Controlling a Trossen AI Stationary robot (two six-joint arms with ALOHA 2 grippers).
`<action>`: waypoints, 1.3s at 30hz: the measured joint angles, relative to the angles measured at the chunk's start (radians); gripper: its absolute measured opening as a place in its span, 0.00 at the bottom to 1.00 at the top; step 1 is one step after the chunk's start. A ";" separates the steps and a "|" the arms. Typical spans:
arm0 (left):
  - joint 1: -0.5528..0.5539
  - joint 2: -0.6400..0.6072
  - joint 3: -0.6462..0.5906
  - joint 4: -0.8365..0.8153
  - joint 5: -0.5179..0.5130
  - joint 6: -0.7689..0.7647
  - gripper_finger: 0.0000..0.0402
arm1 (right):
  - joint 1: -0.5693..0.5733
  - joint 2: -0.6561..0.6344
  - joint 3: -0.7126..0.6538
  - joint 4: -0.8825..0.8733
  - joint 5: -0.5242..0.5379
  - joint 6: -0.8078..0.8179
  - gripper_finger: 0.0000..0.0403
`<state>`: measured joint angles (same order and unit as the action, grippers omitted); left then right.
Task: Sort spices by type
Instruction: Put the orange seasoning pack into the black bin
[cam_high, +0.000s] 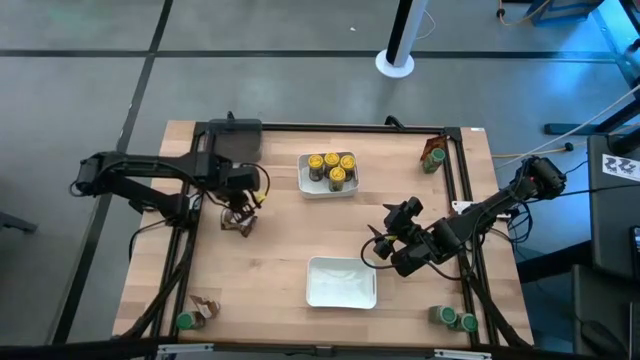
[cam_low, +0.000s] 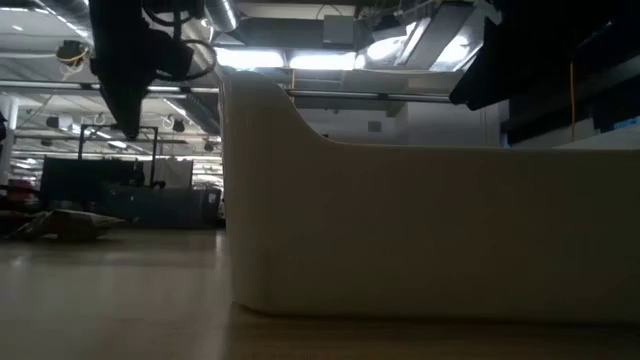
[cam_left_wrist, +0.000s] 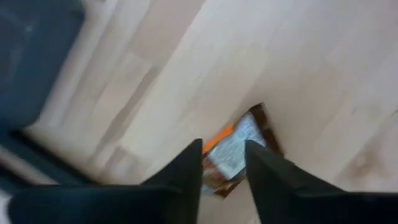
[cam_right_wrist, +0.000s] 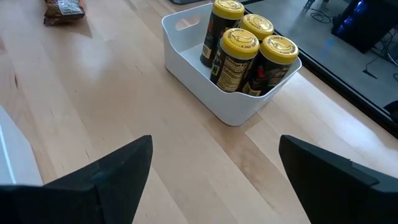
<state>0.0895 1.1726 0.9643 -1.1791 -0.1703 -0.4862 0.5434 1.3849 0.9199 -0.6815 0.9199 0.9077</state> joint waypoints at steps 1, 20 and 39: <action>0.000 0.004 -0.007 0.025 0.009 -0.003 0.33 | 0.000 0.000 0.000 0.000 0.000 0.000 0.87; -0.155 0.300 -0.011 0.122 0.038 -0.056 0.47 | 0.000 0.000 0.000 -0.001 0.005 -0.022 0.87; -0.155 0.491 -0.011 0.170 -0.022 -0.237 0.43 | 0.000 0.000 0.000 0.000 0.007 -0.022 0.87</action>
<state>-0.0658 1.6631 0.9531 -1.0092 -0.1927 -0.7235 0.5431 1.3853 0.9199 -0.6815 0.9268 0.8856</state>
